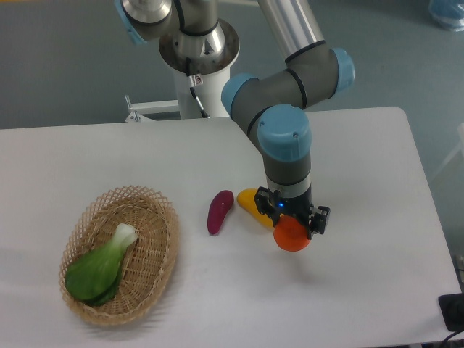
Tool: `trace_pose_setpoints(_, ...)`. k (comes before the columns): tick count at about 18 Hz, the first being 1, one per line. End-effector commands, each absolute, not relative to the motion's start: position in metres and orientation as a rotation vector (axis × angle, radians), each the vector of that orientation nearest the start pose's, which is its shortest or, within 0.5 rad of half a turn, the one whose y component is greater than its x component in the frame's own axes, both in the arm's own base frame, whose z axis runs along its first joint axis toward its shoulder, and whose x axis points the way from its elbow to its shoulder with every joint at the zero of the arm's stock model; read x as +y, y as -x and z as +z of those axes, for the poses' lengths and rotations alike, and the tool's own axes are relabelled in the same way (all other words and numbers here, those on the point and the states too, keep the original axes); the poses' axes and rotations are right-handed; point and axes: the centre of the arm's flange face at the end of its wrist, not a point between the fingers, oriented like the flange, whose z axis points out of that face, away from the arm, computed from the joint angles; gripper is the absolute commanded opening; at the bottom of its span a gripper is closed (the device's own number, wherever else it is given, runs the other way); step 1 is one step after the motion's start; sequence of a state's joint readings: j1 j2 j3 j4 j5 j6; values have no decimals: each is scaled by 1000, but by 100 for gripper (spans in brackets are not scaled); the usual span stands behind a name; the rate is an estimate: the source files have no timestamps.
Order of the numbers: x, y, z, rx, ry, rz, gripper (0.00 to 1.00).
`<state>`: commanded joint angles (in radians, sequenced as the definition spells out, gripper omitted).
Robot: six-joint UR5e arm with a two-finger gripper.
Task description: Place the orange on the table
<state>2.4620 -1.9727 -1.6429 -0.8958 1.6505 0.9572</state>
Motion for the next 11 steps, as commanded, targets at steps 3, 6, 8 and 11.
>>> trace_pose_setpoints(3,495,413,298,91,3064,321,74)
trace_pose_setpoints(6,497,416,298,89,3064,324,75)
trace_pose_setpoints(8,497,416,298,89,3066,321,75)
trace_pose_setpoints(11,497,416,297,87,3067,319,75)
